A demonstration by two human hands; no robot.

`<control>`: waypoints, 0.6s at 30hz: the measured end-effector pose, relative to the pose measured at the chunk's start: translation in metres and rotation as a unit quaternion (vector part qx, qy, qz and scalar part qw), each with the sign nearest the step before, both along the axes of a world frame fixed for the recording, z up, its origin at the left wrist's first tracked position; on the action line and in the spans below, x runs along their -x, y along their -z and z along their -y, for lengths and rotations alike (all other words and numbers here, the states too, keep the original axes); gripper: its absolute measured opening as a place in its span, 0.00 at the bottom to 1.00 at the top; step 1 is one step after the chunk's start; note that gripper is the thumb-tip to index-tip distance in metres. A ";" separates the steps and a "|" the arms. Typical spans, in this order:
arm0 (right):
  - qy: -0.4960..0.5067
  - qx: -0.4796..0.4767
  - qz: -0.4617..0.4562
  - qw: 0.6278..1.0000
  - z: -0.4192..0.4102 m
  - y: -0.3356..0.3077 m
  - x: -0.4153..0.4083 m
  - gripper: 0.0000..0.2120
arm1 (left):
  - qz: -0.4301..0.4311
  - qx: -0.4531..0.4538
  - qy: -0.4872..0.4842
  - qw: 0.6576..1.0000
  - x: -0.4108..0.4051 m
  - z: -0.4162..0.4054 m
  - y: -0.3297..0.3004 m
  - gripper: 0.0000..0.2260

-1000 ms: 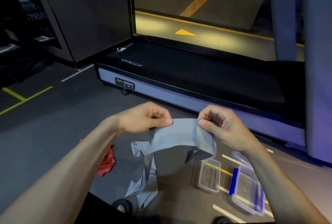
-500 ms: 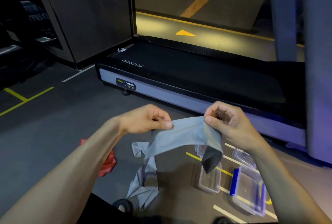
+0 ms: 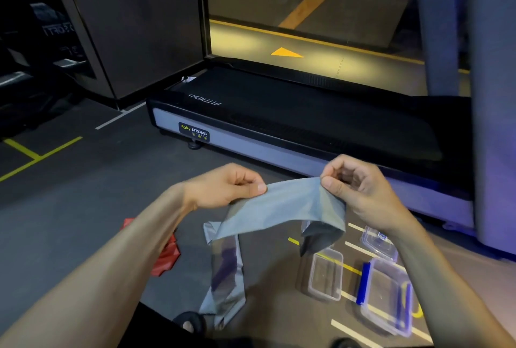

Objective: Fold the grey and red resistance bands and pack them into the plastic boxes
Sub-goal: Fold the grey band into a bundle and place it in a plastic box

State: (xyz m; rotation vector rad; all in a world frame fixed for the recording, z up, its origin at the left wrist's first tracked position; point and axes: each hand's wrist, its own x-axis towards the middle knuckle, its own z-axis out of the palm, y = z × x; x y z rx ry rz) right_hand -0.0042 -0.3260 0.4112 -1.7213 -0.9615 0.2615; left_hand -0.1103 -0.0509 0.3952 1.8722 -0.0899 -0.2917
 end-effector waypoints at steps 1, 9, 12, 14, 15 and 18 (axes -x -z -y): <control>0.001 0.001 -0.002 1.000 0.001 -0.001 -0.001 0.06 | 0.002 0.014 -0.002 1.000 0.000 -0.001 -0.001 0.08; -0.003 0.041 -0.001 0.999 0.001 0.006 -0.003 0.02 | 0.024 -0.022 -0.022 0.999 0.000 -0.007 0.002 0.07; -0.003 0.052 0.004 0.999 0.003 0.008 -0.003 0.01 | 0.015 0.013 -0.015 1.000 0.001 -0.007 -0.004 0.07; -0.007 0.064 0.003 0.998 0.003 0.010 -0.002 0.02 | 0.014 0.019 -0.009 1.000 0.003 -0.007 -0.008 0.06; -0.008 0.066 0.001 0.998 0.003 0.011 -0.001 0.02 | 0.011 0.014 -0.010 1.000 0.004 -0.007 -0.009 0.06; -0.013 0.061 -0.006 0.998 0.002 0.013 0.000 0.02 | 0.001 -0.030 -0.032 0.999 0.004 -0.011 -0.007 0.06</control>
